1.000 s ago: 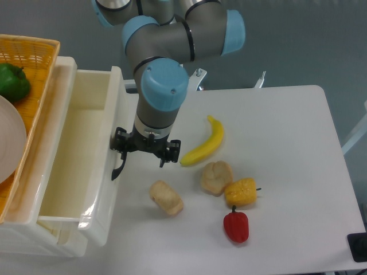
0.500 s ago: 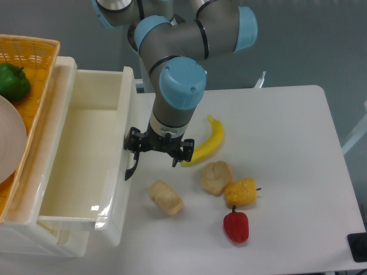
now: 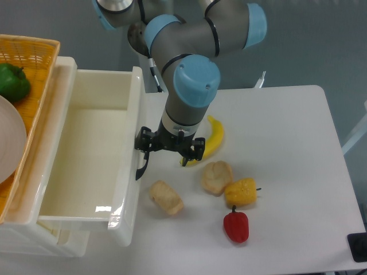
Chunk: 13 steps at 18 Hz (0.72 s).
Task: Slide open the top white drawer
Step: 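Keep pulling the drawer out to full extension, holding the handle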
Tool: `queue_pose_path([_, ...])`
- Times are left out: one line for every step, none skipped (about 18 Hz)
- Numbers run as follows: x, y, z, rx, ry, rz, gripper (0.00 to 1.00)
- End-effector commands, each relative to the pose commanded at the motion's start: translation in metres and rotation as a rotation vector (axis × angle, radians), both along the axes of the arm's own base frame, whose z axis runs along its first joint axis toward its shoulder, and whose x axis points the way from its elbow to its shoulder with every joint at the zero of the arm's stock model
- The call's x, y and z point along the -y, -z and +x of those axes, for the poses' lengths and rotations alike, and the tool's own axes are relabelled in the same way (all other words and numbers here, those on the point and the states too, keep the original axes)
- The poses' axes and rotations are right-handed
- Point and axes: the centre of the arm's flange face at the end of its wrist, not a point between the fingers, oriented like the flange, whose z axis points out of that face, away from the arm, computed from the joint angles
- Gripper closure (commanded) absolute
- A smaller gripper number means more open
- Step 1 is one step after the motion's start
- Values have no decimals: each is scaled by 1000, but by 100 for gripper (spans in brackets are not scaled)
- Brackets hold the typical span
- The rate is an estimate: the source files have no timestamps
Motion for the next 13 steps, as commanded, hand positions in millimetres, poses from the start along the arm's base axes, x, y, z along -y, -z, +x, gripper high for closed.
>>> queue_pose_path([1,0,-1,0,0,0,0])
queue_pose_path([0,1,-1,0,0,0,0])
queue_pose_path([1,1,-2,0,-2,0,0])
queue_pose_path([2,1,-4,0,-6,0,0])
queue_pose_path([2,2,-5,1,-6,-1,0])
queue_pose_path([3,2,-5,1,-8,-1,0])
queue_pose_path([3,2,-5,1,-6,0,0])
queue_pose_path([4,2,-7,1,-9,0,0])
queue_pose_path([5,2,-9,0,-11,0,0])
queue_pose_path([5,2,-9,-1,-5,1,0])
queue_pose_path([6,2,-9,0,-3,0,0])
queue_pose_path([6,2,-9,0,-2,1,0])
queue_pose_path([6,2,-9,0,-2,1,0])
